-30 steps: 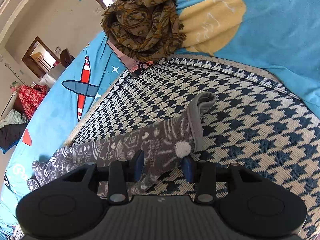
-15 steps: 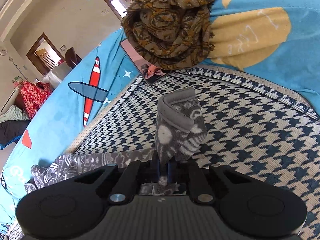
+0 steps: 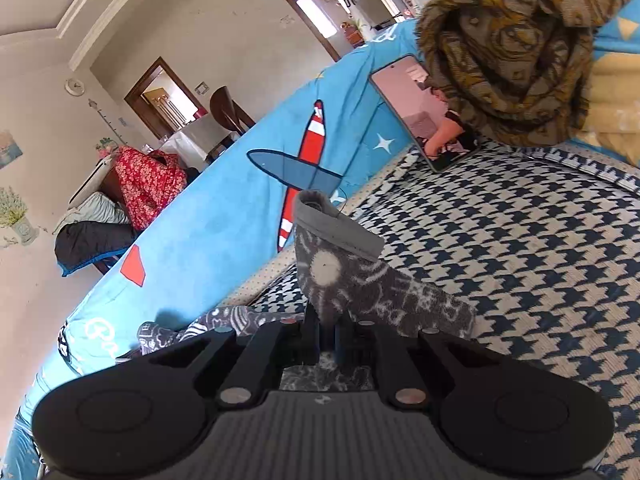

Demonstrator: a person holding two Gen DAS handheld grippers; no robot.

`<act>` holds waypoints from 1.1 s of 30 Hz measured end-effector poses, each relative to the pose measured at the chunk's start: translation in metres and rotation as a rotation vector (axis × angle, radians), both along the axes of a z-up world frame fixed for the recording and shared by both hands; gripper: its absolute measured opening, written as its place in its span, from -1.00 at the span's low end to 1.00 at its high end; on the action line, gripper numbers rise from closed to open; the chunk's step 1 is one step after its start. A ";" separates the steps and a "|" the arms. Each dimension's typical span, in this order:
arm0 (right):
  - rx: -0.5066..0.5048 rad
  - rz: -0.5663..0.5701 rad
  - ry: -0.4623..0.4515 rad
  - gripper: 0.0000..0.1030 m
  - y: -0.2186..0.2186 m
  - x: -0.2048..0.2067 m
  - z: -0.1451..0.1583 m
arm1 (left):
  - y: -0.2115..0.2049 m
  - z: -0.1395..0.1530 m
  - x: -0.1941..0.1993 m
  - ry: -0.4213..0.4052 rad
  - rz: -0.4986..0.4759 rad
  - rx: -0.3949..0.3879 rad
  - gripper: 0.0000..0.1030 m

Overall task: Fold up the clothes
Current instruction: 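Lift the strip with the right gripper and carry it over the jacket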

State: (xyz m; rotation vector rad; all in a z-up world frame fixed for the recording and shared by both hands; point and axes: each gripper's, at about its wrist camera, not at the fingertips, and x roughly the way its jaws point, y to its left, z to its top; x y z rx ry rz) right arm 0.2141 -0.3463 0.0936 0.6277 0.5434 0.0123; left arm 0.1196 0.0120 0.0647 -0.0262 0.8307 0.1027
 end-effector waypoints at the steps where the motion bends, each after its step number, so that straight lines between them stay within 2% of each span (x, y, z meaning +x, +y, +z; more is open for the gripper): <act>1: -0.001 0.009 -0.006 -0.84 0.004 0.003 0.001 | 0.003 0.001 0.006 0.000 -0.001 -0.003 1.00; 11: -0.049 0.107 -0.065 -0.84 0.058 0.040 0.008 | 0.016 -0.001 0.037 0.003 0.017 -0.093 1.00; 15: -0.083 0.142 -0.092 -0.84 0.082 0.053 0.011 | 0.020 0.000 0.040 0.009 0.027 -0.164 1.00; 18: -0.073 0.152 -0.107 -0.84 0.095 0.061 0.014 | 0.024 0.004 0.037 -0.008 0.039 -0.191 1.00; 21: -0.043 0.181 -0.134 -0.84 0.108 0.067 0.017 | 0.028 0.007 0.035 -0.024 0.063 -0.163 1.00; 25: -0.033 0.281 -0.182 -0.84 0.136 0.069 0.022 | 0.038 0.009 0.033 -0.031 0.093 -0.147 1.00; 33: -0.101 0.517 -0.233 -0.84 0.214 0.062 0.015 | 0.064 0.010 0.022 -0.050 0.166 -0.122 1.00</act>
